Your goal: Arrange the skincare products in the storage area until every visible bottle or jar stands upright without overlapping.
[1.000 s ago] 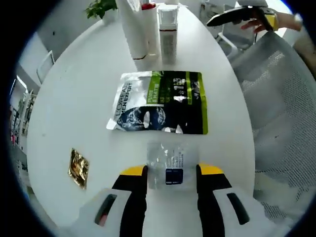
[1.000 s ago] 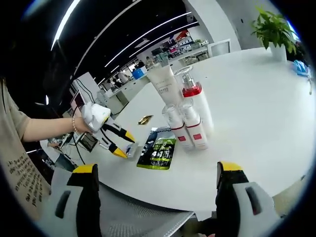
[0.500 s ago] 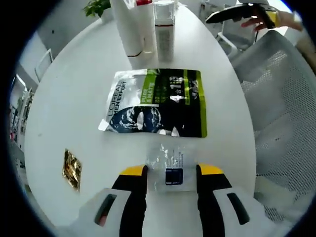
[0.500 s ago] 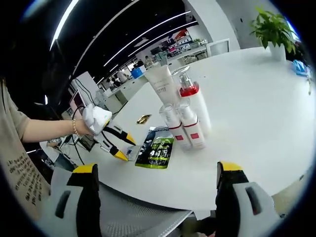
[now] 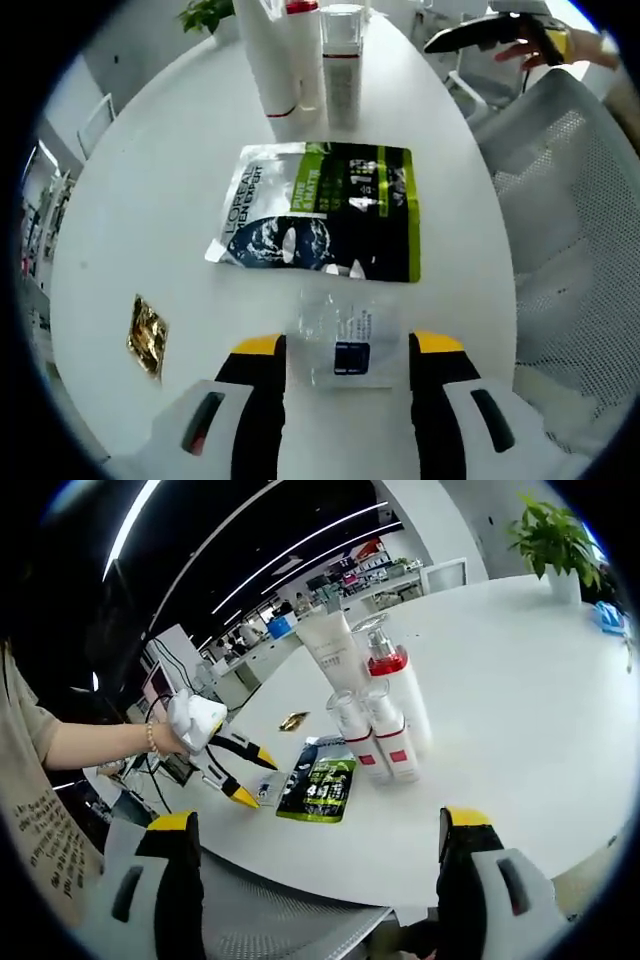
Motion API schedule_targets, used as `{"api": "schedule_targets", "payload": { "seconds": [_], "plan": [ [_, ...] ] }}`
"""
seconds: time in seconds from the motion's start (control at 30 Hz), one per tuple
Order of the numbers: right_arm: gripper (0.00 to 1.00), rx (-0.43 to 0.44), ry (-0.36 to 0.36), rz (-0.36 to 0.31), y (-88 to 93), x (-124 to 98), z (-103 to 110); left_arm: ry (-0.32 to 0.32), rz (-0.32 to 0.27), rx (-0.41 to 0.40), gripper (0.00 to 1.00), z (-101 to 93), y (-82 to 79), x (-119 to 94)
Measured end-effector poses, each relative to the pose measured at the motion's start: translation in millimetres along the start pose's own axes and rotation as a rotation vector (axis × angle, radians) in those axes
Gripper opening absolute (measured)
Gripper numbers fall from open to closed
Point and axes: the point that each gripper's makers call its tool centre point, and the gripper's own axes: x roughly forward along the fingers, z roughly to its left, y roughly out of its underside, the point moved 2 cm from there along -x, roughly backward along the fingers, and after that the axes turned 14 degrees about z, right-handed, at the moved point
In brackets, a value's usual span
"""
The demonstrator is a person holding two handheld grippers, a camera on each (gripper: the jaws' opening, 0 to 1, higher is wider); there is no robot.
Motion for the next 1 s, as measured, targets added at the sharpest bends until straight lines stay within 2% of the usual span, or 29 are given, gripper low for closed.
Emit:
{"api": "schedule_targets", "payload": {
  "seconds": [0.13, 0.3, 0.43, 0.57, 0.63, 0.8, 1.0],
  "plan": [
    [1.00, -0.012, -0.001, 0.004, -1.5, -0.3, -0.2, -0.006, -0.016, -0.050, 0.50, -3.4, 0.2, -6.7],
    [1.00, -0.040, -0.002, 0.007, -7.9, -1.3, -2.6, -0.014, -0.076, -0.197, 0.60, -7.3, 1.0, -16.1],
    [1.00, -0.053, -0.007, 0.006, -11.8, -0.6, -3.3, 0.007, -0.139, -0.314, 0.61, -16.1, 5.5, -26.2],
    [1.00, -0.076, -0.025, 0.017, -13.5, 1.8, 0.4, 0.042, -0.189, -0.511, 0.63, -25.8, 15.3, -33.1],
    [1.00, -0.093, -0.036, 0.024, -15.0, 3.1, 4.3, 0.059, -0.227, -0.564, 0.65, -31.9, 17.7, -35.6],
    [1.00, -0.129, -0.064, 0.040, -18.1, 7.1, 9.2, 0.030, -0.248, -0.650, 0.72, -40.3, 30.0, -39.3],
    [1.00, -0.160, -0.090, 0.057, -19.5, 13.9, 14.0, 0.008, -0.314, -0.771, 0.77, -50.8, 40.3, -50.4]
  ]
}}
